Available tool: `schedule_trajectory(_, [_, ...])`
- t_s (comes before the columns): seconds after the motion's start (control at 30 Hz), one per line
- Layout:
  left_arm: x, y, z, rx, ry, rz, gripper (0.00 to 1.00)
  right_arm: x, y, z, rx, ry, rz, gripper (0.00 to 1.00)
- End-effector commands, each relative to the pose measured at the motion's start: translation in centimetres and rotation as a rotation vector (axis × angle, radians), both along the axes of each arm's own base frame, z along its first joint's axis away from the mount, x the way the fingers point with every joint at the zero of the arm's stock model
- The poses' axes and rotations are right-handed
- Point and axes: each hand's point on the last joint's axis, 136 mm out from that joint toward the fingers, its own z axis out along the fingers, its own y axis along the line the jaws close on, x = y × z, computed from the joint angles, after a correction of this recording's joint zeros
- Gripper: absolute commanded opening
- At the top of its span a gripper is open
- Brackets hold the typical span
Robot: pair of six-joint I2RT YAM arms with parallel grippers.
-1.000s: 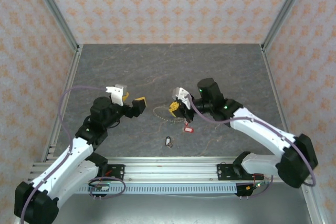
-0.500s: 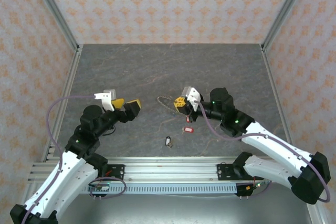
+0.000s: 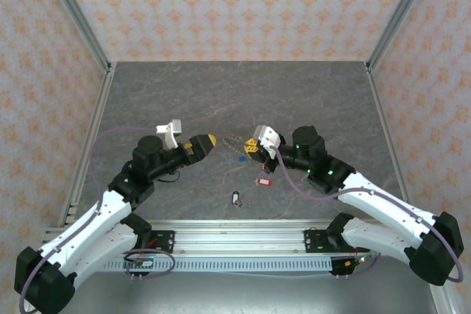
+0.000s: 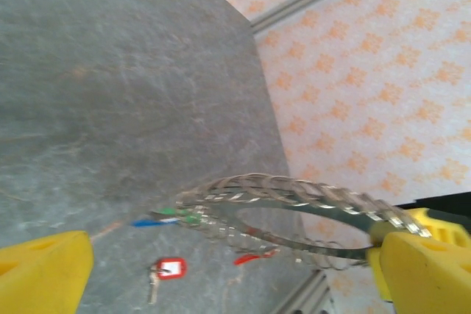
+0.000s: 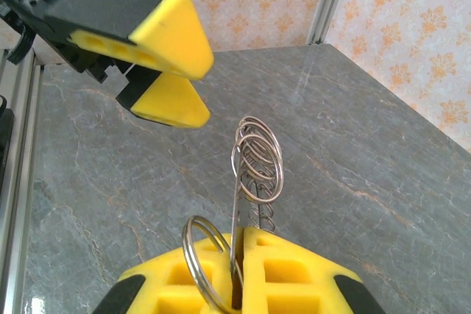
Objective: Put the keys on the keyring
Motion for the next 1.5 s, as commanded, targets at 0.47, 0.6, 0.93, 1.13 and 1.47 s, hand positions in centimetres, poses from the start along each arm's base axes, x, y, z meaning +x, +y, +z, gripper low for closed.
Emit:
schedule_trajectory(0.47, [4.3,-2.5,-1.3,-0.200,0.223,0.158,0.97,-0.6,4.3,-1.3,-0.357,-0.666,-0.056,0.00])
schedule_trajectory(0.6, [4.0,-1.8,-2.5,-0.194,0.284,0.203,0.91,0.4,4.8,-1.5,-0.411,-0.750,-0.138,0.00])
schedule_trajectory(0.93, [3.1,-0.1,-3.3,-0.222,0.310,0.279,1.00,0.5,4.9,-0.7,-0.368,-0.762,-0.170,0.00])
schedule_trajectory(1.13, [3.9,-3.0,-1.6,-0.265,0.284,0.180,0.77,0.1,5.7,-1.4,-0.361,-0.766,-0.128,0.00])
schedule_trajectory(1.47, [4.6,-3.8,-0.7,-0.241,0.243,0.172,0.25,-0.3,5.4,-2.4,-0.364,-0.742,-0.114,0.01])
